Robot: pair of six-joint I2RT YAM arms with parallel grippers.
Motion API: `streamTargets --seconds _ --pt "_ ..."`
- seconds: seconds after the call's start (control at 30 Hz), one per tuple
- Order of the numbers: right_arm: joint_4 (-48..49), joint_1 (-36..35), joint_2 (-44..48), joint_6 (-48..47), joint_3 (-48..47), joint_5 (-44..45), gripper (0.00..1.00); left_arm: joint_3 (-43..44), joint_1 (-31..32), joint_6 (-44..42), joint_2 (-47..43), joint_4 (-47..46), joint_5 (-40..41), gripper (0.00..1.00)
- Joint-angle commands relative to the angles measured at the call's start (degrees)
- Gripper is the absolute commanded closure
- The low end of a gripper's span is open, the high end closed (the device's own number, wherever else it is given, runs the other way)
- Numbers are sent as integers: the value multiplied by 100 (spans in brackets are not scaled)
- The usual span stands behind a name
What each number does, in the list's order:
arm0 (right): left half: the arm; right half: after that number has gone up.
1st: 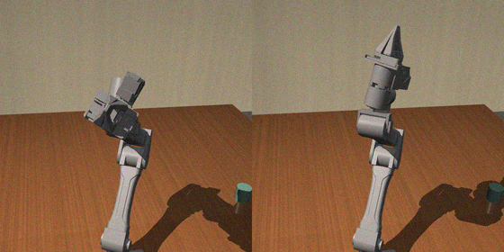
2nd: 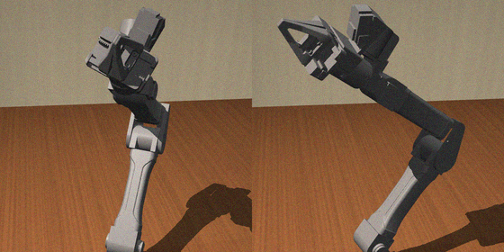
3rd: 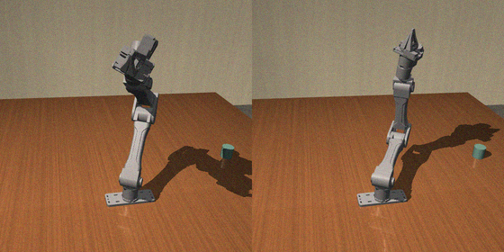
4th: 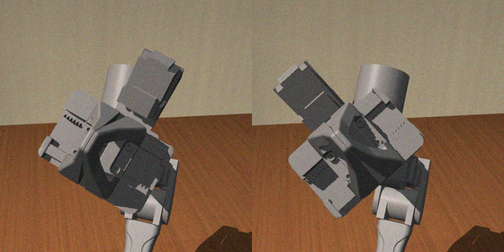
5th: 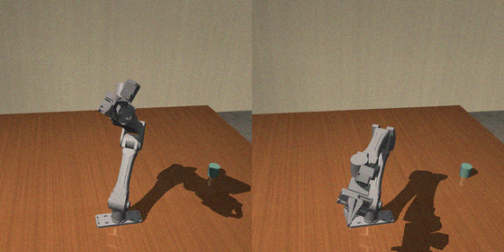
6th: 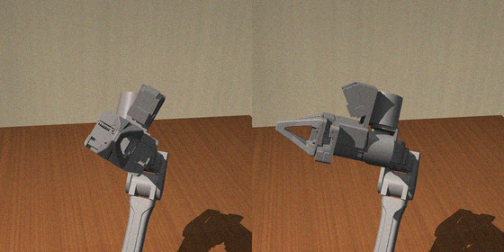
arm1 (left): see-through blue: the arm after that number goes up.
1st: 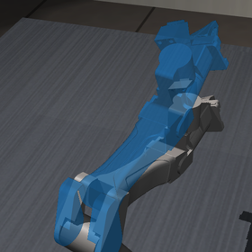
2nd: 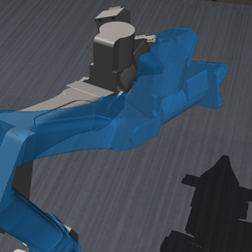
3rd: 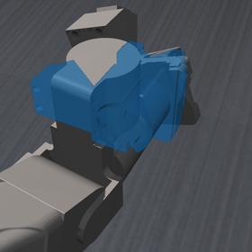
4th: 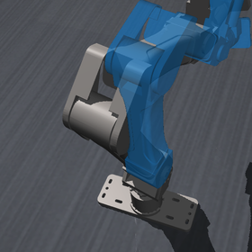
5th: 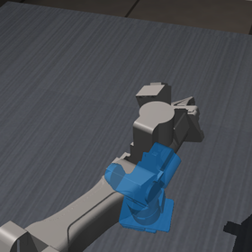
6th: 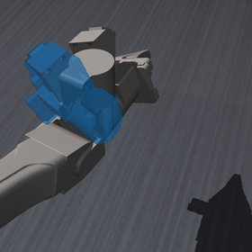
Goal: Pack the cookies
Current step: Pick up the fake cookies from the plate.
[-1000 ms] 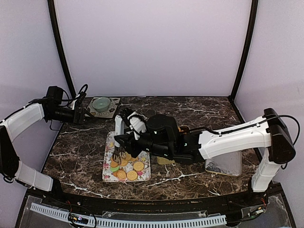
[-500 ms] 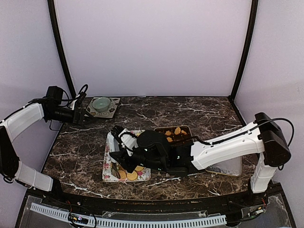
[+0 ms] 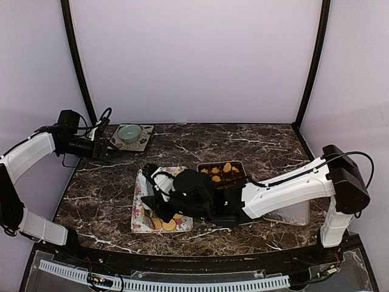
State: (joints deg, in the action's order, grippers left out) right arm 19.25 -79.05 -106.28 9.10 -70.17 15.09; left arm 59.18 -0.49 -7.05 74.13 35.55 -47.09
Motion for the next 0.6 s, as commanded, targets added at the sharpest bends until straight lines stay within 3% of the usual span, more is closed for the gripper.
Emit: streamTargets --seconds 0.0,0.17,0.4,0.57 --pt "194 -66 -110 33 -93 46 59 130 -28 -11 -145 89 -83 15" --pt "179 -67 -147 31 -93 88 60 124 -24 -7 -135 76 -93 15" --pt "121 -67 24 -54 -119 291 72 120 -25 18 -143 68 -115 15" --pt "13 -29 380 -211 -120 538 74 120 -26 65 -138 13 -138 15"
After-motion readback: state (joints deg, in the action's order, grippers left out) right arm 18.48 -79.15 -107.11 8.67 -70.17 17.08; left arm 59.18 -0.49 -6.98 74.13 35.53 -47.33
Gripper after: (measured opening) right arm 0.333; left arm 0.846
